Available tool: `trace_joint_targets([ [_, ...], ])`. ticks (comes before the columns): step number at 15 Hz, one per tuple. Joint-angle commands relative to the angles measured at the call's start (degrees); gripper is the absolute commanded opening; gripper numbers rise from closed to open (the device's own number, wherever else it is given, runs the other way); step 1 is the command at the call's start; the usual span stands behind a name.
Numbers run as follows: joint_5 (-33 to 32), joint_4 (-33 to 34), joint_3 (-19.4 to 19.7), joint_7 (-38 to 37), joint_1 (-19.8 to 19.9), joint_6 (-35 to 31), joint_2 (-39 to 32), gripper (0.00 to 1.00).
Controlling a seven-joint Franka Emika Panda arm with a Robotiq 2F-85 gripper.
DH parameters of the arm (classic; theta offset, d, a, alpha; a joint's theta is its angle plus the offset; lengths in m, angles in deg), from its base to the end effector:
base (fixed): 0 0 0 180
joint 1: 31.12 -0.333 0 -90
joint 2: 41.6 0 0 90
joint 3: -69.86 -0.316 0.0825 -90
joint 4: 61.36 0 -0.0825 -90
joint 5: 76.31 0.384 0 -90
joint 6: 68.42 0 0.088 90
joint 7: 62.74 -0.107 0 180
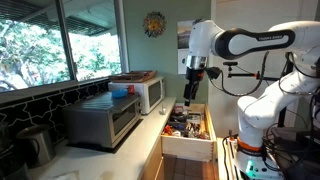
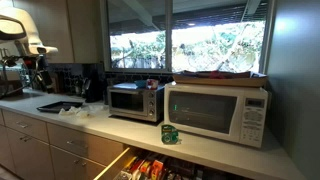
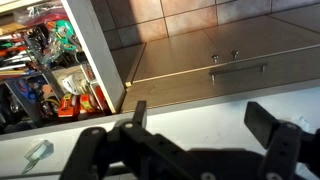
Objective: Pick up the blue mug from the tray and put it on the gray oven
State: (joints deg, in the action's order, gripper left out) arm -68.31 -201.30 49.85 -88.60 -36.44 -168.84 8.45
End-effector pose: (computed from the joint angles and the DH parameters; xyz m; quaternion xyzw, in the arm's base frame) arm 0.2679 0.1718 0.5727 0.9932 -0.0612 0.0946 0.0293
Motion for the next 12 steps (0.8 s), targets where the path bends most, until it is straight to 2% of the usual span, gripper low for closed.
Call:
trace_joint_targets([
  [1,-0.06,0.16,0.05,-0.02,-0.02,0.15,-0.08,1.00],
  [8,-0.06,0.16,0.05,-0.02,-0.02,0.15,-0.08,1.00],
  [10,-3.86,-0.35,-1.79,-3.82,3.70,-5.20,0.62,1.00],
  [12,-6.99,0.37,-0.35,-5.04,6.55,-10.14,-0.78,1.00],
])
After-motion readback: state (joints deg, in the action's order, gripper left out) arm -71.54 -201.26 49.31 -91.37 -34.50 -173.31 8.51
